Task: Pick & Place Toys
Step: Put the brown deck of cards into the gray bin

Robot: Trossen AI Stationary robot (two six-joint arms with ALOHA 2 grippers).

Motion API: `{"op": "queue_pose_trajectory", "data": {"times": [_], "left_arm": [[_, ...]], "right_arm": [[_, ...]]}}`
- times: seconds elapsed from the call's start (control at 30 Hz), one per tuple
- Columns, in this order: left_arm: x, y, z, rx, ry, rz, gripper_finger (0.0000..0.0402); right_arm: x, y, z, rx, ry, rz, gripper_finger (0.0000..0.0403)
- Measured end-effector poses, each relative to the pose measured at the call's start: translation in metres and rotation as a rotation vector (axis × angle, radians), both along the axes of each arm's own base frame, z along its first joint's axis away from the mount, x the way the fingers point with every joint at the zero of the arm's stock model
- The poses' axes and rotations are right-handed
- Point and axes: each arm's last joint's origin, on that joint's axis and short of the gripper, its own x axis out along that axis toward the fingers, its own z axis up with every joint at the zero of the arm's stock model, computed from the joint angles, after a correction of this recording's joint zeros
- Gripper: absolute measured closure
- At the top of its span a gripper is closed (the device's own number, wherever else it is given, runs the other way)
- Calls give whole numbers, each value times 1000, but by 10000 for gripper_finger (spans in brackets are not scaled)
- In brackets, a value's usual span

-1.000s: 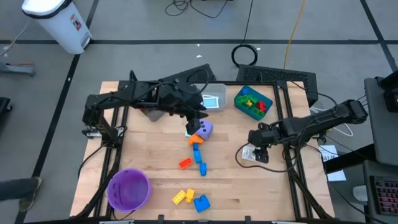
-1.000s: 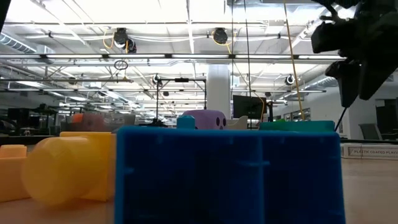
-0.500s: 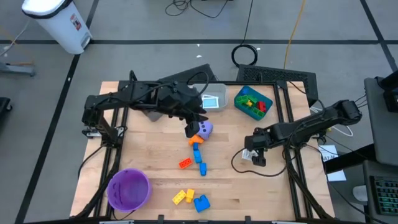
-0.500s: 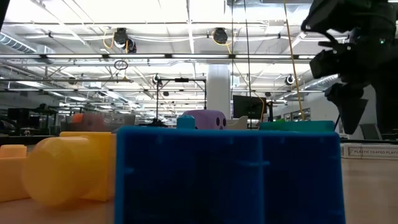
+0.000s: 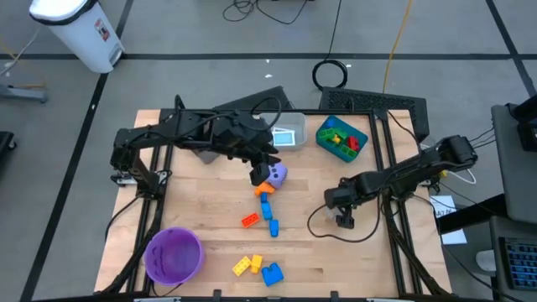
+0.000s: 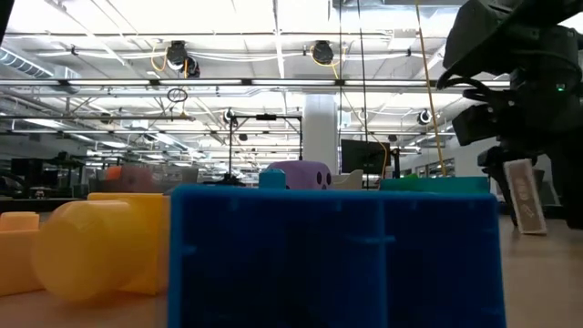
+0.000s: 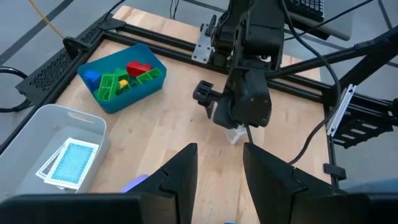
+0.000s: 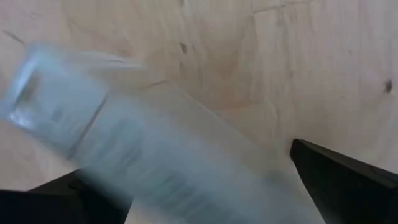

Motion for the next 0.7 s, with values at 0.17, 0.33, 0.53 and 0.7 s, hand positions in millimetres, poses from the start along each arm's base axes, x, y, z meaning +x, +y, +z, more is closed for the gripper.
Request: {"op": "queue_pose_trajectory", "data": {"times": [0.17,0.33,0.53,0.7], "left_arm": [[0,0,0,1,-4,0,265],[0,0,0,5,-4,-2,266],[0,0,0,7,-2,-3,265],[0,1,0,19,-2,7,266]], "right_arm": [[1,0,0,1,-18,3,9],[1,0,1,-21,-26,36,36],[1,-2,1,-69,-31,116,90],[1,-9,7,-142,-28,293,117]]}}
